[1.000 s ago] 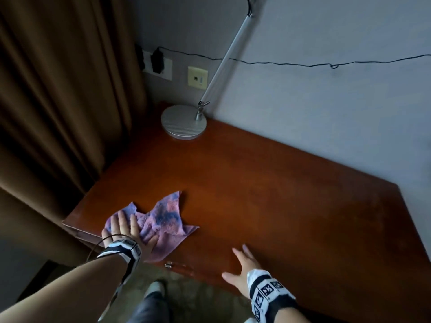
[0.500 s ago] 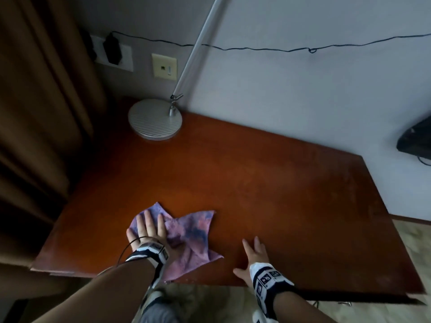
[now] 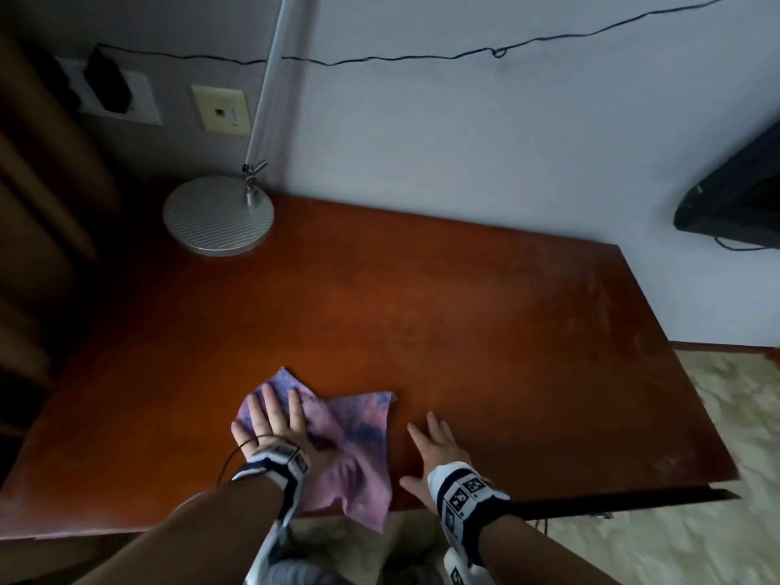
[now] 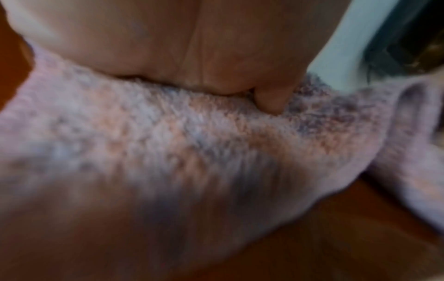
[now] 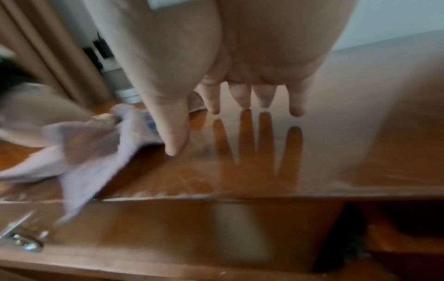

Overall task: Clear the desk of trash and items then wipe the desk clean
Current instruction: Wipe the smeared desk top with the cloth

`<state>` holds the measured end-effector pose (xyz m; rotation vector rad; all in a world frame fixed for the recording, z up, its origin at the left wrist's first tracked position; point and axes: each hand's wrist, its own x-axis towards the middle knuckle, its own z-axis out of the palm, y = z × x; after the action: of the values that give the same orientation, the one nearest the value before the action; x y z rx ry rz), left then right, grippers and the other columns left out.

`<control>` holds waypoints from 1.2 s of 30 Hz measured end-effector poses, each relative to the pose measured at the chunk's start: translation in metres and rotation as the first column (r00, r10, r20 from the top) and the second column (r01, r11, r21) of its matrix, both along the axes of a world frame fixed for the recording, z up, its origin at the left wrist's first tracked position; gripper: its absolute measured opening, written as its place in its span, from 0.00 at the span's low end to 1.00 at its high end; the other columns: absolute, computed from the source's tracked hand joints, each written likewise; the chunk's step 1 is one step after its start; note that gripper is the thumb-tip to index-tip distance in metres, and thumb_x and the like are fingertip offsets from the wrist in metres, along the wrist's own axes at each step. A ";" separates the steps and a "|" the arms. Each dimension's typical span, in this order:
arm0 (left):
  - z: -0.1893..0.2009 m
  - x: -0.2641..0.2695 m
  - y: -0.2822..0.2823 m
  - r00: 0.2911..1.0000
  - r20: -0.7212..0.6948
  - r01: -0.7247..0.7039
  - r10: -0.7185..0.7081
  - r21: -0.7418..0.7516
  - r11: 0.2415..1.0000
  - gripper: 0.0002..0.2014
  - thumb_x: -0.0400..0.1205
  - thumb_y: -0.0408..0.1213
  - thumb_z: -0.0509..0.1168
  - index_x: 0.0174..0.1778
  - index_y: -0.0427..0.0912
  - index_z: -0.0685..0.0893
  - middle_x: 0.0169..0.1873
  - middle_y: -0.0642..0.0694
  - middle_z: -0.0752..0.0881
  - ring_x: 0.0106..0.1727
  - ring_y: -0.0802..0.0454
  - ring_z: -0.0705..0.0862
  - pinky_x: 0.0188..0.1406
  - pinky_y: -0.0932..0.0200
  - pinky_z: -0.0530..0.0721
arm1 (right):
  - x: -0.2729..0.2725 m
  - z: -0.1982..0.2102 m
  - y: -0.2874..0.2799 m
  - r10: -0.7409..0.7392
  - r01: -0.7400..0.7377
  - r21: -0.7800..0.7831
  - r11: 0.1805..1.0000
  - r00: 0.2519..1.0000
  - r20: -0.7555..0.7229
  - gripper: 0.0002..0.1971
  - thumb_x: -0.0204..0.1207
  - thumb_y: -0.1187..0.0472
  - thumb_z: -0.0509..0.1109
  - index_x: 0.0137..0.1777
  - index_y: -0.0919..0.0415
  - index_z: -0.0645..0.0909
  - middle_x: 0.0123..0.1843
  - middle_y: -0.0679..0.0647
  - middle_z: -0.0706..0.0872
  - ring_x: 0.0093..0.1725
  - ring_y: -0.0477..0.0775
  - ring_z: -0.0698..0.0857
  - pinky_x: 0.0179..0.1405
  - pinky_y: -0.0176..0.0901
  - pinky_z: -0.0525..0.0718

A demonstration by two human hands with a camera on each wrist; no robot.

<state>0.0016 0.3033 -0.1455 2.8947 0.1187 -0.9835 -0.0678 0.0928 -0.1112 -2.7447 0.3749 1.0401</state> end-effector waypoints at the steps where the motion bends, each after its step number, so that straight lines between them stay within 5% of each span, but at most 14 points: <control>1: 0.000 0.009 -0.013 0.999 0.011 -0.034 0.034 0.003 0.999 0.55 0.70 0.75 0.53 0.80 0.52 0.29 0.81 0.37 0.30 0.81 0.33 0.30 0.75 0.27 0.39 | -0.002 0.001 -0.007 0.007 -0.007 0.002 1.000 1.000 0.021 0.45 0.75 0.44 0.70 0.85 0.43 0.46 0.86 0.53 0.36 0.85 0.58 0.40 0.82 0.55 0.57; 6: 0.005 0.010 -0.050 0.997 0.034 -0.078 0.076 0.060 0.995 0.51 0.73 0.75 0.48 0.83 0.51 0.33 0.81 0.39 0.31 0.81 0.35 0.31 0.78 0.30 0.41 | -0.012 0.009 -0.093 -0.073 0.074 -0.021 0.997 0.997 0.020 0.49 0.73 0.42 0.72 0.85 0.43 0.42 0.85 0.54 0.30 0.84 0.60 0.34 0.82 0.61 0.56; 13: 0.010 -0.053 -0.107 0.982 -0.030 -0.182 0.187 0.135 0.974 0.59 0.65 0.82 0.48 0.82 0.50 0.31 0.81 0.38 0.31 0.82 0.35 0.33 0.79 0.32 0.44 | -0.027 0.001 -0.212 -0.209 0.207 -0.040 0.978 0.976 -0.067 0.55 0.67 0.37 0.76 0.83 0.37 0.38 0.83 0.51 0.26 0.83 0.65 0.33 0.79 0.68 0.59; 20: 0.018 -0.002 -0.135 0.941 -0.008 -0.333 0.337 0.136 0.933 0.53 0.71 0.77 0.49 0.83 0.50 0.33 0.81 0.38 0.31 0.81 0.35 0.32 0.78 0.31 0.44 | -0.017 -0.008 -0.219 -0.152 0.142 -0.073 0.987 0.973 -0.174 0.59 0.67 0.37 0.76 0.82 0.38 0.30 0.82 0.53 0.23 0.82 0.68 0.32 0.76 0.74 0.60; 25: 0.008 -0.041 -0.163 0.957 -0.009 -0.286 0.288 0.113 0.952 0.52 0.73 0.75 0.50 0.82 0.51 0.32 0.81 0.38 0.30 0.81 0.35 0.31 0.79 0.31 0.43 | -0.004 -0.003 -0.226 -0.003 -0.013 -0.087 0.996 0.985 -0.174 0.67 0.60 0.34 0.79 0.82 0.43 0.28 0.81 0.57 0.20 0.81 0.69 0.28 0.78 0.76 0.49; 29: 0.006 -0.073 -0.195 0.962 -0.069 -0.256 0.263 0.091 0.962 0.60 0.65 0.81 0.52 0.81 0.51 0.29 0.81 0.38 0.29 0.81 0.36 0.29 0.77 0.31 0.39 | 0.011 -0.006 -0.226 0.080 -0.101 -0.096 0.990 0.976 -0.203 0.73 0.55 0.34 0.82 0.81 0.45 0.25 0.80 0.57 0.19 0.81 0.70 0.28 0.76 0.79 0.52; 36: 0.016 -0.012 -0.211 0.964 -0.098 -0.238 0.248 0.105 0.965 0.59 0.67 0.79 0.54 0.81 0.51 0.29 0.80 0.37 0.27 0.80 0.33 0.27 0.78 0.29 0.39 | 0.014 -0.007 -0.227 0.085 -0.108 -0.083 0.991 0.966 -0.243 0.75 0.53 0.34 0.83 0.79 0.44 0.22 0.79 0.56 0.17 0.80 0.70 0.27 0.75 0.80 0.50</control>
<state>-0.0101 0.0924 -0.1298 2.8137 0.5280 -1.1177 -0.0538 -0.1340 -0.1178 -2.7509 0.3355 1.4203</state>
